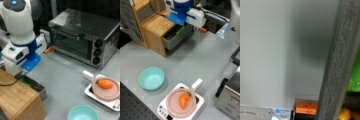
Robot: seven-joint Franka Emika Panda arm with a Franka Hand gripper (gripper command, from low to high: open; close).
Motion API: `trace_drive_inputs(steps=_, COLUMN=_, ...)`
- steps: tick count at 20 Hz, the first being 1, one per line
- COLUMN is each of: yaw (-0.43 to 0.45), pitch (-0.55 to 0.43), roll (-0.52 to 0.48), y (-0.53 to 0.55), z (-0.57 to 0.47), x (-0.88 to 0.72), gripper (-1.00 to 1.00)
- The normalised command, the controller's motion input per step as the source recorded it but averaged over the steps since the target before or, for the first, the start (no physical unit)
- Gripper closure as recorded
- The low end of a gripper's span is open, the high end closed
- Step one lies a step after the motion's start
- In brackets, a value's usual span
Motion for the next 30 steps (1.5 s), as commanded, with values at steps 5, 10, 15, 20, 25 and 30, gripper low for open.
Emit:
trace_drive_inputs(steps=5, yaw=0.041, pitch=-0.202, roll=-0.133, y=-0.14, z=-0.20, x=-0.42, gripper=-1.00)
trace_drive_inputs(steps=10, yaw=0.102, pitch=-0.209, roll=-0.132, y=-0.15, z=-0.14, x=-0.42, gripper=-1.00)
trace_drive_inputs(steps=15, yaw=0.137, pitch=-0.215, roll=-0.148, y=-0.09, z=-0.14, x=-0.35, gripper=-1.00)
trace_drive_inputs(steps=20, yaw=0.124, pitch=-0.193, roll=-0.155, y=-0.08, z=-0.14, x=-0.29, gripper=-1.00)
trace_drive_inputs(steps=25, yaw=0.113, pitch=-0.180, roll=-0.150, y=-0.01, z=-0.19, x=-0.21, gripper=-1.00)
trace_drive_inputs(steps=30, yaw=0.114, pitch=-0.179, roll=-0.134, y=0.04, z=-0.28, x=-0.16, gripper=-1.00)
